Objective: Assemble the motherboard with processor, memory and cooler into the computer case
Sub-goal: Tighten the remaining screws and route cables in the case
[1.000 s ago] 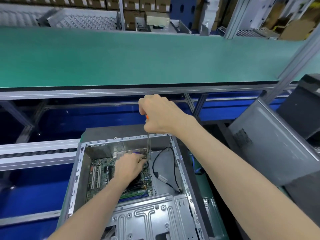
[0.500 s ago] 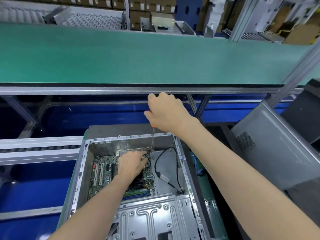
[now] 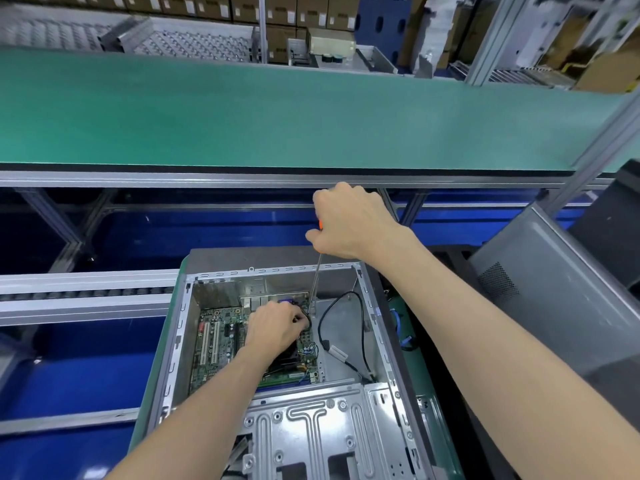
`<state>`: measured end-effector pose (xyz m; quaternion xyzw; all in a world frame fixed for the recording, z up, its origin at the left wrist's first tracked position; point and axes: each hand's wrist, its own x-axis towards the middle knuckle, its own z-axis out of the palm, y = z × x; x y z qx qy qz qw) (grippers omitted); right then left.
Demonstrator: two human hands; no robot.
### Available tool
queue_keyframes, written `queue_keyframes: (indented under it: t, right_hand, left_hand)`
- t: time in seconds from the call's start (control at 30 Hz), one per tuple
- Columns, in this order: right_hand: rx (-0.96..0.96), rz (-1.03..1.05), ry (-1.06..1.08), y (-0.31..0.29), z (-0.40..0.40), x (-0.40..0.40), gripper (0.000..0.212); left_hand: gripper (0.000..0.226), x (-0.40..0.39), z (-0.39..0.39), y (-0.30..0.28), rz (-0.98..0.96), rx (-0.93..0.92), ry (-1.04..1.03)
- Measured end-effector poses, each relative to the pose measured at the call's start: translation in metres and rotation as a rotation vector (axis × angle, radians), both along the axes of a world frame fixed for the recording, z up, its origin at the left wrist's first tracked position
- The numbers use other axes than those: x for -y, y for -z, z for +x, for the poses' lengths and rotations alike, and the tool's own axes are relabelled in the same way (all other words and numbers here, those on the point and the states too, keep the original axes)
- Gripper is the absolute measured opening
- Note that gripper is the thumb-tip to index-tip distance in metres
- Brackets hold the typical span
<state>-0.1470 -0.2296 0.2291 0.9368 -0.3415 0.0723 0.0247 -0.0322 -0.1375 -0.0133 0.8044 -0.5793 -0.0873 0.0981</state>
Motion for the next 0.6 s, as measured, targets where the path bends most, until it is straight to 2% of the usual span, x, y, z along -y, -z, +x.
queue_keyframes:
  t: [0.03,0.1,0.17,0.27,0.33,0.43,0.53,0.6]
  right_hand:
    - [0.007,0.079,-0.031,-0.002,-0.001,0.002,0.016]
    - [0.017,0.16,-0.048,-0.004,-0.001,0.002,0.022]
    - [0.01,0.059,-0.031,-0.001,0.0,0.001,0.018]
    - [-0.026,-0.116,-0.001,0.002,0.003,-0.004,0.024]
    - [-0.017,-0.043,-0.06,0.001,0.004,-0.005,0.018]
    - [0.008,0.091,-0.114,-0.005,0.006,-0.005,0.025]
    - [-0.023,-0.012,-0.048,-0.004,0.009,-0.006,0.015]
    - [-0.037,-0.042,-0.035,-0.003,0.01,-0.006,0.019]
  left_hand:
    - [0.027,0.0,0.001,0.0,-0.005,-0.002,-0.001]
    - [0.025,0.001,0.001,0.0,-0.008,0.002,0.0]
    - [0.025,0.001,0.002,0.001,-0.005,0.003,0.005]
    - [0.024,0.002,0.002,0.0,0.011,-0.019,0.002]
    - [0.024,0.002,0.002,-0.001,0.009,-0.024,-0.005]
    - [0.024,0.003,0.002,-0.001,-0.002,-0.009,-0.005]
    - [0.025,0.003,0.003,-0.001,-0.003,-0.015,-0.007]
    - [0.026,0.004,0.003,0.0,0.005,-0.024,-0.007]
